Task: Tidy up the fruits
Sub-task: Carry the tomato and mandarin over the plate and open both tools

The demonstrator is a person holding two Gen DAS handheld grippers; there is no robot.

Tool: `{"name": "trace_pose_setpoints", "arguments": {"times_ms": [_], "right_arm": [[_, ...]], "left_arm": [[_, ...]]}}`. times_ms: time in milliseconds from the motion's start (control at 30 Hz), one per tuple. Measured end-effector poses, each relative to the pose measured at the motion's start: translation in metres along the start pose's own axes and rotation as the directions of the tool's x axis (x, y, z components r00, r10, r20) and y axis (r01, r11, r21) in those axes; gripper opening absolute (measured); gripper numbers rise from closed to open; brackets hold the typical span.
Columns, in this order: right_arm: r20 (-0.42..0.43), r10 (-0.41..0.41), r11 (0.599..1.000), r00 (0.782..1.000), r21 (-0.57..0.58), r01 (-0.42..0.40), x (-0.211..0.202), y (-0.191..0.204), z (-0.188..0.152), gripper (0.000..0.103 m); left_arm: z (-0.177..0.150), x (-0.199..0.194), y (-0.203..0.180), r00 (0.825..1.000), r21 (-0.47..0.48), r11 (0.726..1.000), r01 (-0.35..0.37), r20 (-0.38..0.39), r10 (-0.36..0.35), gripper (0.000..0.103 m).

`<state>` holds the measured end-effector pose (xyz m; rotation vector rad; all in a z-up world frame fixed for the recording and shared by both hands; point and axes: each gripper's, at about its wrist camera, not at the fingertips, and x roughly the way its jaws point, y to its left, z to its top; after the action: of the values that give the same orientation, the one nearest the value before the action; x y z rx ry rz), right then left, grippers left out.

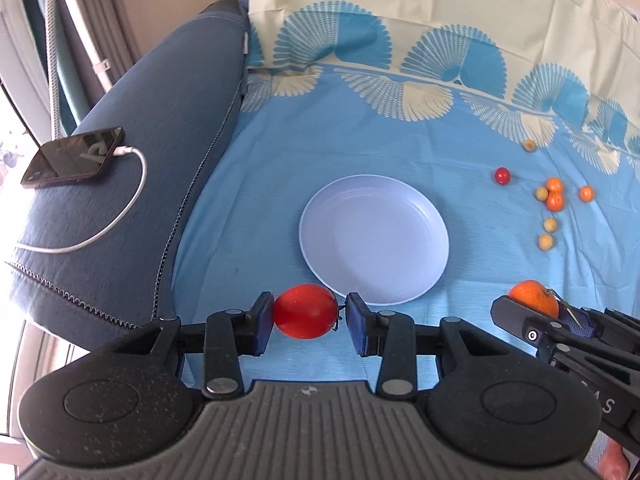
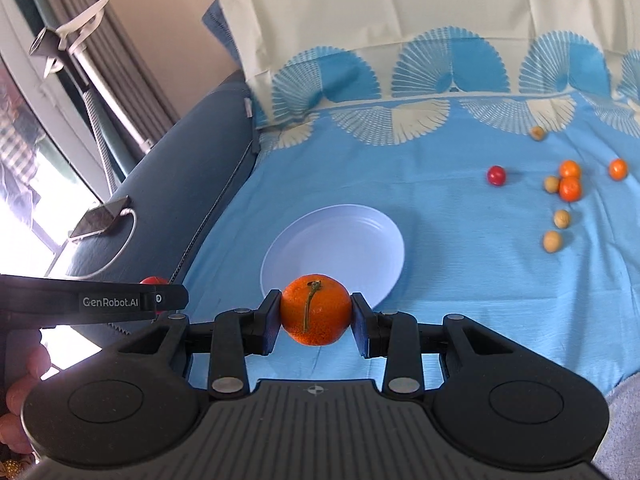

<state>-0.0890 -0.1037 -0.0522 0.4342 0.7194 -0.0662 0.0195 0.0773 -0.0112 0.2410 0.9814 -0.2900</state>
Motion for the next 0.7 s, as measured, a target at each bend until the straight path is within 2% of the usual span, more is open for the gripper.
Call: {"name": "trace_pose_setpoints", "arguments": {"times_ms": [333, 700], "right_arm": [[-0.020, -0.023, 0.999, 1.000, -0.026, 0.023, 0.008, 0.006, 0.001, 0.038], [-0.067, -0.071, 0.997, 0.995, -0.017, 0.070, 0.047, -0.003, 0.012, 0.038]], "left_arm": [[0.007, 0.017, 0.004, 1.000, -0.006, 1.000, 0.006, -0.014, -0.006, 0.043], [0.023, 0.059, 0.003, 0.997, -0.001, 1.000, 0.003, -0.071, -0.003, 0.043]]}}
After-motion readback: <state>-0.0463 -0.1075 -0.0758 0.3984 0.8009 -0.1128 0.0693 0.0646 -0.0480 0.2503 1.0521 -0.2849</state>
